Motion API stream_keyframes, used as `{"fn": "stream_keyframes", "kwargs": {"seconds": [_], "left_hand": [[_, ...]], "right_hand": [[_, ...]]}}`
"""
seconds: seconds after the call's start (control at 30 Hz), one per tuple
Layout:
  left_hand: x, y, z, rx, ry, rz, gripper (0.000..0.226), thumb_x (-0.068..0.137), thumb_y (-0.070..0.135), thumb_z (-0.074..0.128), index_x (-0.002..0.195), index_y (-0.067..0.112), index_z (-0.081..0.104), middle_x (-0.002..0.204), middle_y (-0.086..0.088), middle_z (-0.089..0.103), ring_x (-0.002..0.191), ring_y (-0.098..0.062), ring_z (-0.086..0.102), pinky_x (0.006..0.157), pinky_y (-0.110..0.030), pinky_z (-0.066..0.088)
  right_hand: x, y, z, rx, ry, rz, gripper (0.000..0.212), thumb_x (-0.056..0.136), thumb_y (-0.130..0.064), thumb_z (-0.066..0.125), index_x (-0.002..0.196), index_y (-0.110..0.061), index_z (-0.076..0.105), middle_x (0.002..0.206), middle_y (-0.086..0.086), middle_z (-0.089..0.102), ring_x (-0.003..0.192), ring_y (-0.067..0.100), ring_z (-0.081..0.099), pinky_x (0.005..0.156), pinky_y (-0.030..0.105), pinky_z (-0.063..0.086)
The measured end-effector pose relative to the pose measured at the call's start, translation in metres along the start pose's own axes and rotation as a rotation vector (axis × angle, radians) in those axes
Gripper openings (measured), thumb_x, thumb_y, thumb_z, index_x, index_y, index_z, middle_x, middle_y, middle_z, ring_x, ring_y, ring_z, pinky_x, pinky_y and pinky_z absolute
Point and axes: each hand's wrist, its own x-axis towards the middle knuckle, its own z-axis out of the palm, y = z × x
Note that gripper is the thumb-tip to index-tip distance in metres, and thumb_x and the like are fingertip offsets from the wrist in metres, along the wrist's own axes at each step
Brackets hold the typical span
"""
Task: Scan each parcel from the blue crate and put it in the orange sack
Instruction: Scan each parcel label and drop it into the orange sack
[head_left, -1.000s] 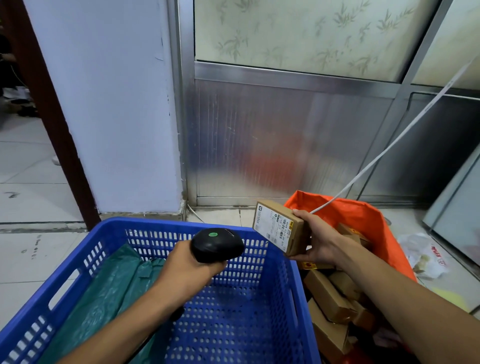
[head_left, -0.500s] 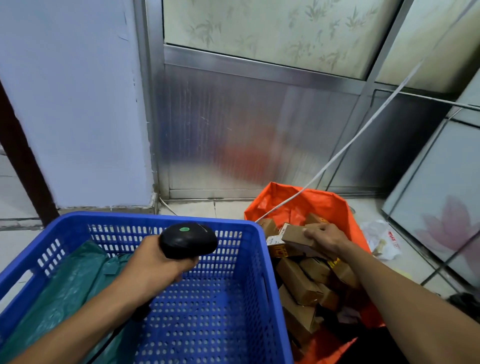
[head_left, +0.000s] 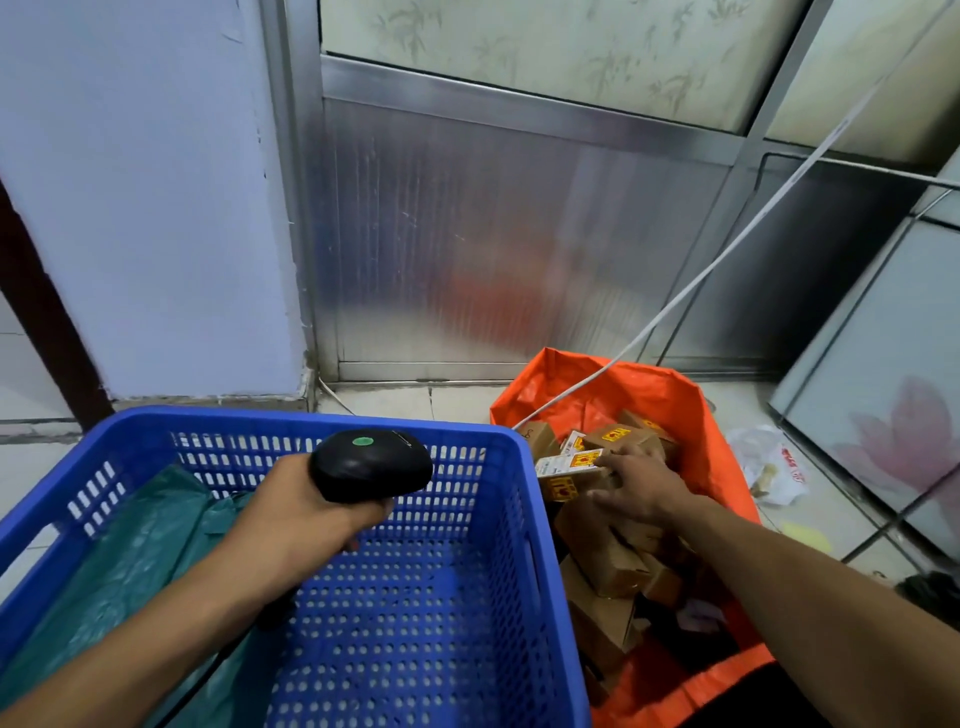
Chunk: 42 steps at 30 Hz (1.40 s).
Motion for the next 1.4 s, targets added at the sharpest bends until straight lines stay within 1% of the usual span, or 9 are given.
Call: {"fn": "stream_keyframes", "kwargs": {"seconds": [0.3, 0.43, 0.53, 0.73, 0.83, 1.03, 1.13, 1.3, 1.4], "left_hand": [[0.005, -0.001, -0.002, -0.029, -0.001, 0.0, 0.014, 0.078, 0.003, 0.082, 0.084, 0.013, 0.075, 0.058, -0.014, 0.066, 0.046, -0.013, 0.057, 0.061, -0.032, 0.048], [0.006, -0.002, -0.003, -0.054, -0.009, -0.004, 0.013, 0.078, 0.002, 0.081, 0.084, 0.011, 0.075, 0.056, -0.005, 0.062, 0.048, -0.014, 0.055, 0.062, -0.033, 0.048], [0.007, -0.002, -0.005, -0.05, -0.001, -0.003, 0.013, 0.077, 0.004, 0.082, 0.084, 0.012, 0.075, 0.056, -0.003, 0.063, 0.048, -0.014, 0.056, 0.063, -0.032, 0.048], [0.01, -0.001, -0.006, -0.058, -0.02, 0.011, 0.017, 0.079, 0.003, 0.081, 0.084, 0.018, 0.073, 0.052, 0.004, 0.063, 0.045, -0.009, 0.055, 0.059, -0.028, 0.048], [0.011, -0.002, -0.006, -0.048, -0.023, 0.017, 0.015, 0.079, 0.004, 0.081, 0.085, 0.017, 0.074, 0.054, 0.003, 0.063, 0.045, -0.009, 0.056, 0.058, -0.027, 0.048], [0.021, -0.005, -0.012, -0.022, -0.016, 0.003, 0.013, 0.079, 0.008, 0.082, 0.089, 0.013, 0.076, 0.066, -0.009, 0.069, 0.05, -0.015, 0.059, 0.064, -0.032, 0.052], [0.027, -0.005, -0.024, 0.01, -0.01, -0.006, 0.011, 0.078, 0.007, 0.081, 0.086, 0.012, 0.075, 0.07, -0.02, 0.07, 0.053, -0.017, 0.059, 0.062, -0.033, 0.052], [0.036, -0.006, -0.054, 0.067, 0.077, -0.038, 0.01, 0.078, 0.007, 0.081, 0.08, 0.013, 0.073, 0.067, -0.011, 0.071, 0.051, -0.016, 0.061, 0.057, -0.028, 0.053], [0.038, -0.009, -0.072, 0.09, 0.113, -0.049, 0.007, 0.079, 0.007, 0.079, 0.085, 0.006, 0.075, 0.067, -0.01, 0.07, 0.055, -0.018, 0.062, 0.059, -0.029, 0.053]], "right_hand": [[0.01, -0.021, 0.025, -0.385, -0.095, -0.042, 0.075, 0.085, -0.055, 0.067, 0.149, -0.033, 0.034, 0.161, 0.012, 0.016, 0.141, 0.042, 0.027, 0.106, 0.05, 0.042], [0.018, -0.014, 0.022, -0.45, -0.035, 0.087, 0.073, 0.088, -0.062, 0.057, 0.147, -0.024, 0.036, 0.149, 0.011, 0.04, 0.129, 0.03, 0.048, 0.101, 0.042, 0.046], [0.026, 0.0, 0.016, -0.4, 0.026, 0.184, 0.073, 0.088, -0.065, 0.055, 0.143, -0.02, 0.039, 0.139, 0.011, 0.049, 0.119, 0.028, 0.055, 0.093, 0.041, 0.052], [0.037, -0.01, 0.015, -0.099, -0.06, 0.294, 0.071, 0.093, -0.049, 0.06, 0.147, -0.014, 0.03, 0.151, 0.022, 0.028, 0.141, 0.044, 0.027, 0.113, 0.054, 0.031], [0.035, -0.016, 0.019, -0.133, -0.035, 0.229, 0.053, 0.097, -0.028, 0.053, 0.145, -0.015, 0.035, 0.147, 0.021, 0.031, 0.135, 0.046, 0.037, 0.109, 0.051, 0.039], [0.027, -0.042, 0.017, -0.174, 0.068, 0.107, 0.06, 0.092, -0.044, 0.059, 0.143, -0.016, 0.044, 0.144, 0.015, 0.043, 0.132, 0.036, 0.041, 0.105, 0.046, 0.044], [0.02, -0.074, 0.012, -0.153, 0.168, -0.003, 0.055, 0.094, -0.034, 0.051, 0.144, -0.017, 0.036, 0.141, 0.015, 0.045, 0.125, 0.036, 0.049, 0.095, 0.048, 0.045], [0.002, -0.132, 0.02, 0.017, 0.365, -0.28, 0.065, 0.093, -0.029, 0.054, 0.15, -0.016, 0.025, 0.132, 0.015, 0.05, 0.116, 0.033, 0.053, 0.081, 0.046, 0.052], [-0.014, -0.177, 0.037, 0.118, 0.201, -0.371, 0.067, 0.093, -0.029, 0.059, 0.15, -0.017, 0.026, 0.134, 0.013, 0.045, 0.119, 0.035, 0.05, 0.089, 0.048, 0.051]]}}
